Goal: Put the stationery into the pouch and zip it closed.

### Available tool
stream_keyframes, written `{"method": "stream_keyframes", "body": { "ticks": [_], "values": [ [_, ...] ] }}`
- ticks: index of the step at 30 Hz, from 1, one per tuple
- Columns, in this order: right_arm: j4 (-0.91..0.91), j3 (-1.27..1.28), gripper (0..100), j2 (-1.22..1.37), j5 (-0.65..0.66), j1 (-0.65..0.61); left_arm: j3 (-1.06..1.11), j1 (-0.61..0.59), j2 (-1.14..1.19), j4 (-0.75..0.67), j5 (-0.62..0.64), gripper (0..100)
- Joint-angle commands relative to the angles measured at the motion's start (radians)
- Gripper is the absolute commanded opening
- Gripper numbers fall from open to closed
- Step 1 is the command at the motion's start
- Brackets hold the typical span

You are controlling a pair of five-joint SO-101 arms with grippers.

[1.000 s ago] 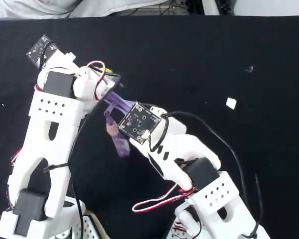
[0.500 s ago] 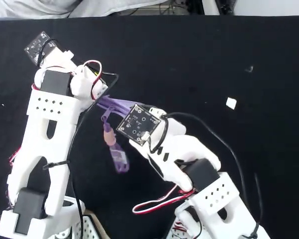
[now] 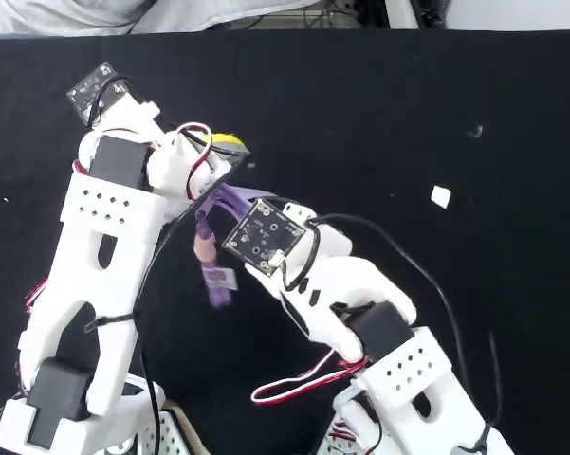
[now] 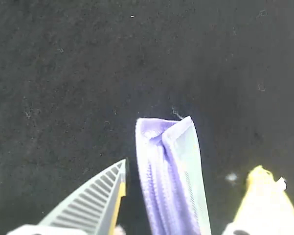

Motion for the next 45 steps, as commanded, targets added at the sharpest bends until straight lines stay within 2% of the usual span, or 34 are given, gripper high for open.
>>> {"method": "stream_keyframes", "body": {
  "ticks": [1, 6, 11, 14, 18, 22, 26, 31, 36, 40, 45],
  "values": [
    [-0.031, -0.007, 1.1, -0.035, 0.002, -0.005, -0.051, 0.008, -0.032, 0.005, -0.003, 29],
    [-0.031, -0.004, 1.1, -0.035, 0.000, -0.008, -0.058, 0.008, -0.032, 0.005, -0.008, 13],
    [-0.031, -0.002, 1.1, -0.035, 0.000, -0.008, -0.053, 0.008, -0.032, 0.002, -0.012, 3],
    [-0.031, -0.002, 1.1, -0.035, 0.000, -0.008, -0.050, 0.002, -0.032, -0.014, -0.066, 3],
    [-0.031, -0.005, 2.8, -0.036, 0.000, -0.008, -0.061, -0.071, -0.034, -0.017, -0.091, 3],
    [-0.038, -0.010, 16.3, -0.036, -0.087, -0.008, -0.097, -0.143, -0.035, -0.008, -0.094, 3],
    [-0.038, -0.010, 25.7, -0.036, -0.063, -0.008, -0.124, -0.191, -0.035, -0.005, -0.094, 3],
    [-0.041, -0.015, 26.0, -0.038, -0.069, -0.005, -0.133, -0.191, -0.035, 0.040, -0.092, 3],
    [-0.031, -0.054, 26.2, -0.038, -0.129, 0.000, -0.122, -0.199, -0.034, 0.041, -0.086, 3],
    [-0.031, -0.094, 26.2, -0.038, -0.141, 0.051, -0.122, -0.200, -0.034, 0.041, -0.084, 3],
    [-0.021, -0.194, 27.4, -0.045, -0.290, 0.133, -0.122, -0.200, -0.034, 0.041, -0.051, 3]
  ]
}}
